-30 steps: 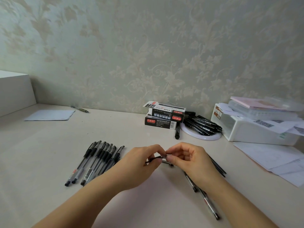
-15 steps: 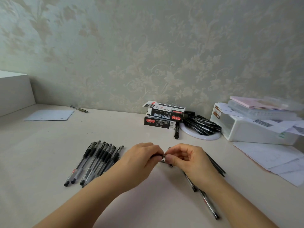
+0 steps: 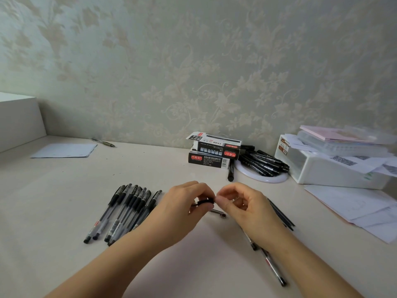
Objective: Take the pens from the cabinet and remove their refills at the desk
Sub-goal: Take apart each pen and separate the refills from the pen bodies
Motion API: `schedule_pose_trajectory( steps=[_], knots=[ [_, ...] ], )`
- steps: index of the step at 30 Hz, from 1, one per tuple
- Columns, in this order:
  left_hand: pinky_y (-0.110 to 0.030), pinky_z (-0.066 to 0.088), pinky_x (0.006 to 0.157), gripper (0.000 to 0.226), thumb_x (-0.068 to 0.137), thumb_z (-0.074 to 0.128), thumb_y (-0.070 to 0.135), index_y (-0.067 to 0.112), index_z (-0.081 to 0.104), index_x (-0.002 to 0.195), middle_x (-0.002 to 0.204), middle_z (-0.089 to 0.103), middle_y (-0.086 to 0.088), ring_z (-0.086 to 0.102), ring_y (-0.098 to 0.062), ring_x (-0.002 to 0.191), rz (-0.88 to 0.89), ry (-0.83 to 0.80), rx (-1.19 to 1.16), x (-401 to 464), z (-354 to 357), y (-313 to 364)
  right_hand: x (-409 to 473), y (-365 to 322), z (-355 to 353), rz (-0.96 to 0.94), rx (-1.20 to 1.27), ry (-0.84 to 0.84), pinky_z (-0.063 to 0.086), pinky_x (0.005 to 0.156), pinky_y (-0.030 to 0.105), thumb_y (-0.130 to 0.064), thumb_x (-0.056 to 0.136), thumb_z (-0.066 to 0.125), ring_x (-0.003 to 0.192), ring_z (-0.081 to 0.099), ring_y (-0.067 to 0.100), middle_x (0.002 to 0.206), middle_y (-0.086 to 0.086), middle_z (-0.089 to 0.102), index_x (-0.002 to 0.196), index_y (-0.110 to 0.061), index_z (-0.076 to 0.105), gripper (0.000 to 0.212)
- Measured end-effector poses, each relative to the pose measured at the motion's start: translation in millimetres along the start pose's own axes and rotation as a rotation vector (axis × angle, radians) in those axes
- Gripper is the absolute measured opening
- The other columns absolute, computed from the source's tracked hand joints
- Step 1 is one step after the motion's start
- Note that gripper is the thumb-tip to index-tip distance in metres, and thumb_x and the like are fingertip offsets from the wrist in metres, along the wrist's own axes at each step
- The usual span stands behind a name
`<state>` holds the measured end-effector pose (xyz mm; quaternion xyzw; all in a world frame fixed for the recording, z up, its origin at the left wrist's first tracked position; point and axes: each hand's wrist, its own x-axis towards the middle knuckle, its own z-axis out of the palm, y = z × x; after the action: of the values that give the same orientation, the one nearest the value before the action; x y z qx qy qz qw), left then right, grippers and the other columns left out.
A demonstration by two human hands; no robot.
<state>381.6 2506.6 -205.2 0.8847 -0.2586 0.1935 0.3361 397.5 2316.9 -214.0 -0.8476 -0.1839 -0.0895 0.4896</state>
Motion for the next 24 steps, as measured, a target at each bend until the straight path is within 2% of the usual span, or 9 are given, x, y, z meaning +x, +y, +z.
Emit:
schedule_pose_trajectory(
  steps=[2, 4, 7, 9, 12, 15, 18, 20, 24],
  knots=[
    [-0.005, 0.036, 0.063, 0.006, 0.09, 0.065, 0.02, 0.026, 0.066, 0.093, 0.085, 0.06, 0.016, 0.053, 0.003, 0.074, -0.007, 0.008, -0.012, 0.2, -1.0, 0.0, 0.7, 1.9, -0.3, -0.003, 0.024, -0.032, 0.053, 0.068, 0.023, -0.04, 0.087, 0.07, 0.07, 0.063, 0.008, 0.081, -0.011, 0.07, 0.088, -0.033, 0.069, 0.007],
    [-0.005, 0.036, 0.063, 0.005, 0.09, 0.065, 0.021, 0.025, 0.066, 0.092, 0.084, 0.06, 0.016, 0.052, 0.003, 0.074, -0.01, -0.003, -0.023, 0.4, -1.1, 0.7, 0.7, 2.2, 0.5, -0.013, 0.049, -0.061, 0.053, 0.071, 0.029, -0.038, 0.09, 0.066, 0.07, 0.063, 0.013, 0.076, -0.004, 0.07, 0.084, -0.03, 0.069, 0.011],
    [-0.005, 0.036, 0.063, 0.006, 0.09, 0.066, 0.019, 0.025, 0.066, 0.092, 0.083, 0.061, 0.017, 0.053, 0.002, 0.073, 0.003, -0.019, -0.041, 0.2, -0.5, 2.4, 0.3, 2.5, 1.1, -0.03, 0.028, -0.067, 0.05, 0.065, 0.024, -0.047, 0.093, 0.056, 0.061, 0.058, 0.004, 0.065, -0.003, 0.066, 0.071, -0.025, 0.065, 0.032],
    [-0.005, 0.036, 0.063, 0.006, 0.09, 0.066, 0.019, 0.024, 0.066, 0.093, 0.084, 0.061, 0.016, 0.052, 0.001, 0.073, 0.013, -0.033, -0.035, -0.2, -0.2, 3.1, -0.8, 2.1, 1.2, -0.021, -0.025, -0.052, 0.043, 0.057, 0.014, -0.056, 0.091, 0.05, 0.052, 0.055, 0.0, 0.058, -0.002, 0.064, 0.063, -0.024, 0.062, 0.045],
    [-0.006, 0.037, 0.064, 0.004, 0.09, 0.065, 0.021, 0.025, 0.065, 0.092, 0.083, 0.061, 0.016, 0.052, 0.001, 0.073, 0.004, -0.037, -0.024, -0.8, 0.5, 2.7, -1.6, -0.3, 0.9, -0.007, -0.022, -0.032, 0.042, 0.058, 0.01, -0.066, 0.087, 0.044, 0.052, 0.055, -0.001, 0.06, -0.003, 0.067, 0.065, -0.022, 0.064, 0.053],
    [-0.007, 0.037, 0.064, 0.005, 0.091, 0.063, 0.023, 0.025, 0.068, 0.092, 0.08, 0.061, 0.017, 0.053, 0.001, 0.074, -0.037, -0.013, -0.026, -0.6, 0.6, 0.2, -0.8, 0.0, 0.6, -0.028, 0.026, -0.033, 0.051, 0.066, 0.021, -0.059, 0.086, 0.057, 0.067, 0.06, 0.009, 0.08, -0.011, 0.071, 0.084, -0.032, 0.067, 0.029],
    [-0.013, 0.041, 0.066, 0.01, 0.093, 0.06, 0.027, 0.025, 0.07, 0.095, 0.081, 0.065, 0.013, 0.057, -0.004, 0.077, -0.038, -0.035, 0.006, 0.2, 0.4, -1.6, -0.8, -0.2, 0.8, -0.053, 0.04, -0.077, 0.053, 0.072, 0.035, -0.037, 0.091, 0.066, 0.073, 0.061, 0.023, 0.081, -0.006, 0.07, 0.09, -0.033, 0.067, 0.005],
    [-0.02, 0.044, 0.069, 0.012, 0.094, 0.059, 0.028, 0.026, 0.07, 0.096, 0.081, 0.066, 0.01, 0.058, -0.007, 0.077, -0.02, -0.058, 0.014, 0.8, 0.1, -1.6, -1.8, -0.3, 0.2, -0.063, 0.048, -0.102, 0.052, 0.069, 0.033, -0.036, 0.094, 0.062, 0.069, 0.06, 0.02, 0.076, -0.002, 0.069, 0.085, -0.03, 0.066, 0.012],
    [-0.011, 0.038, 0.063, 0.008, 0.091, 0.064, 0.027, 0.025, 0.07, 0.094, 0.08, 0.064, 0.01, 0.056, -0.008, 0.074, 0.022, -0.049, -0.006, 1.1, -2.1, -1.2, -1.6, 0.1, 1.2, -0.06, 0.031, -0.14, 0.045, 0.063, 0.017, -0.039, 0.098, 0.054, 0.063, 0.056, 0.004, 0.069, -0.005, 0.066, 0.074, -0.028, 0.061, 0.027]
  ],
)
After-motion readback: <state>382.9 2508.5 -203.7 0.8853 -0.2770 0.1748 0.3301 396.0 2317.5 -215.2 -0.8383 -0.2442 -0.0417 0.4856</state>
